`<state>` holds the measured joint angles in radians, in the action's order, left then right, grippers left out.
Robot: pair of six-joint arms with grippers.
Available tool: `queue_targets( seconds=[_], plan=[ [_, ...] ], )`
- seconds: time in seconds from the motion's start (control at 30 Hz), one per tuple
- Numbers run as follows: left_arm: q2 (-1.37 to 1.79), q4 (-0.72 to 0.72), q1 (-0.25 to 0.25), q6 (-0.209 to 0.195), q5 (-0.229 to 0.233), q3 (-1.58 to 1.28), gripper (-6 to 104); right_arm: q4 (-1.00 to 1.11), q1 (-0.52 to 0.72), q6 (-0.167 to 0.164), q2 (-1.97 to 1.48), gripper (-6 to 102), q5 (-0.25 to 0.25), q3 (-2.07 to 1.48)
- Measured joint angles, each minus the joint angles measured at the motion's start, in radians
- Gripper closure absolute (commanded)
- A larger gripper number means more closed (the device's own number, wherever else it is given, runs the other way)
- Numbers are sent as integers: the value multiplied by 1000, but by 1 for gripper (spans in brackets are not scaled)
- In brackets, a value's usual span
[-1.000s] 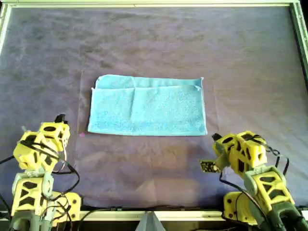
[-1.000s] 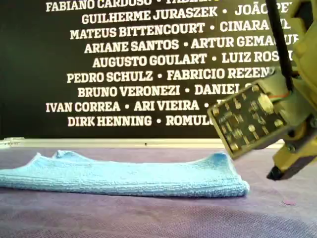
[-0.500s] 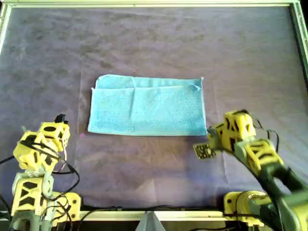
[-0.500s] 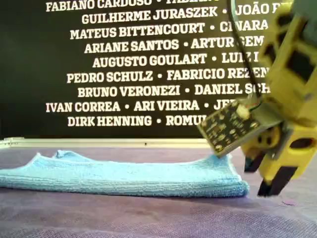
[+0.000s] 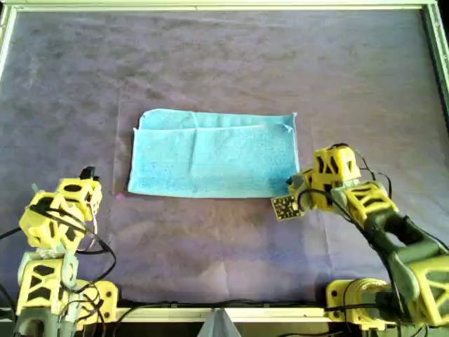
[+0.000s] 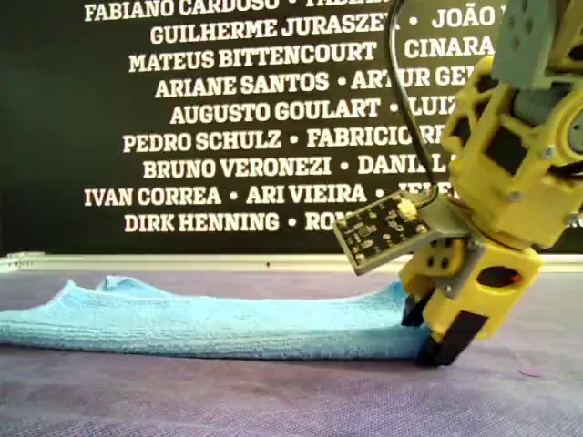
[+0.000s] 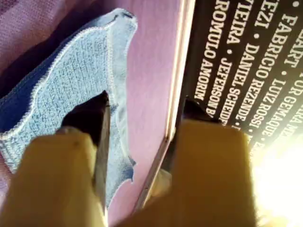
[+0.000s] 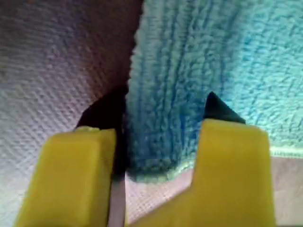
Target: Fold a cloth
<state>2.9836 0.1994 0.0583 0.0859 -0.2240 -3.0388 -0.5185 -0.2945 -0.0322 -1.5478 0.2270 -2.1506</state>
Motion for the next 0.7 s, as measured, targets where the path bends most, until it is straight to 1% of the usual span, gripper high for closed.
queue_targets(
  seconds=[0.1, 0.17, 0.23, 0.4, 0.43, 0.47, 0.6, 0.7],
  plan=[
    [0, 0, 0, 0, 0, 0, 42, 0, -5, -6, 15, 31, -3, 32],
    [0, 0, 0, 0, 0, 0, 42, 0, -6, -11, 15, 37, -3, 32],
    [0, 0, 0, 0, 0, 0, 42, 0, -6, -11, 15, 50, -3, 32],
    [0, 0, 0, 0, 0, 0, 42, 0, -6, -9, 15, 91, -3, 32],
    [0, 0, 0, 0, 0, 0, 42, 0, -6, -9, 15, 97, -3, 32],
    [0, 0, 0, 0, 0, 0, 42, 0, -6, -9, 15, 100, -3, 32],
    [0, 0, 0, 0, 0, 0, 42, 0, -6, -9, 15, 94, -3, 32],
    [0, 0, 0, 0, 0, 0, 42, 0, -8, 11, 18, 93, -3, 80]
  ],
)
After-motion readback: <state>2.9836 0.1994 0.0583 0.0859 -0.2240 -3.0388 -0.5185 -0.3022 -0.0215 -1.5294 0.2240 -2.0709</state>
